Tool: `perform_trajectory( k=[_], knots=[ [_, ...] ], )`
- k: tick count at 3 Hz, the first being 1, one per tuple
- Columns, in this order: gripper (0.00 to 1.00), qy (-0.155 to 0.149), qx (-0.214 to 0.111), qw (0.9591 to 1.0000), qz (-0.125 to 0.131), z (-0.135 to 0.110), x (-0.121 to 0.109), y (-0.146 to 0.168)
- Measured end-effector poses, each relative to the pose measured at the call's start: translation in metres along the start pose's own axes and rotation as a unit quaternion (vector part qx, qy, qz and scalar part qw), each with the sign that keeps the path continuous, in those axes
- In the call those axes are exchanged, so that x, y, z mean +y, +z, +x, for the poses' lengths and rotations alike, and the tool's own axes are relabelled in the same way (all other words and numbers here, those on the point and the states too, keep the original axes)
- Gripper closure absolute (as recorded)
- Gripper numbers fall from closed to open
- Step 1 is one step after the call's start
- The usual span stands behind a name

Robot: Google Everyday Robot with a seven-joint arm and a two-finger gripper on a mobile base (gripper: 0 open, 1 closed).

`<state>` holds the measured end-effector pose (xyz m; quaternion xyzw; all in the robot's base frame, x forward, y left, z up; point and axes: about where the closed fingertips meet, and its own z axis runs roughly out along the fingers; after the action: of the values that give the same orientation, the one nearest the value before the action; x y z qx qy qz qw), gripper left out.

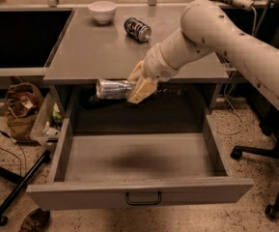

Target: Place redbull can into top drawer

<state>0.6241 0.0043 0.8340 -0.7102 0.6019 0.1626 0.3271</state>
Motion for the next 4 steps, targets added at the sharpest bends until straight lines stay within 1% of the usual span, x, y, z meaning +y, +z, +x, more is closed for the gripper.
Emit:
perform_trajectory(
  k=[1,2,3,4],
  knots=[
    [1.00,0.000,0.000,1.0000,0.000,0.000,0.000,0.000],
    [1.00,0.018,0.001,0.9996,-0.020,0.016,0.018,0.020],
    [1.00,0.053,0.027,0.9979,-0.027,0.043,0.049,0.048],
    [1.00,0.090,0.072,0.9932,-0.017,0.070,0.079,0.081]
  ],
)
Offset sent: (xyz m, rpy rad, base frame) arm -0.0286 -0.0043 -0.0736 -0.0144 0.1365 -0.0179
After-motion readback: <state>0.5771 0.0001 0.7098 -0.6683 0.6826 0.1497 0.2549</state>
